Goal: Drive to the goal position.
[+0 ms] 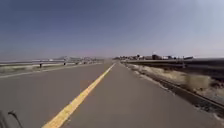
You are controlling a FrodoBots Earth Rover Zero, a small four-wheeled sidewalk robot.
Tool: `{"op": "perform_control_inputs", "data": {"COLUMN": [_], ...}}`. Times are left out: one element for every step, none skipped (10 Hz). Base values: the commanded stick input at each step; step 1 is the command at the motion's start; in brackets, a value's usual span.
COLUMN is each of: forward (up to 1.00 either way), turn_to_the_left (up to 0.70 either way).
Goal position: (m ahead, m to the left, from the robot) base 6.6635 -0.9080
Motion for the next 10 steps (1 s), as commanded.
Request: {"op": "perform_control_inputs", "data": {"forward": [0.5, 0.5, 0.5, 0.5, 0.5, 0.5, 0.5, 0.5, 0.5, 0.5], "turn_to_the_left": [0.0, 0.0, 0.0, 0.0, 0.0, 0.0, 0.0, 0.0, 0.0, 0.0]}}
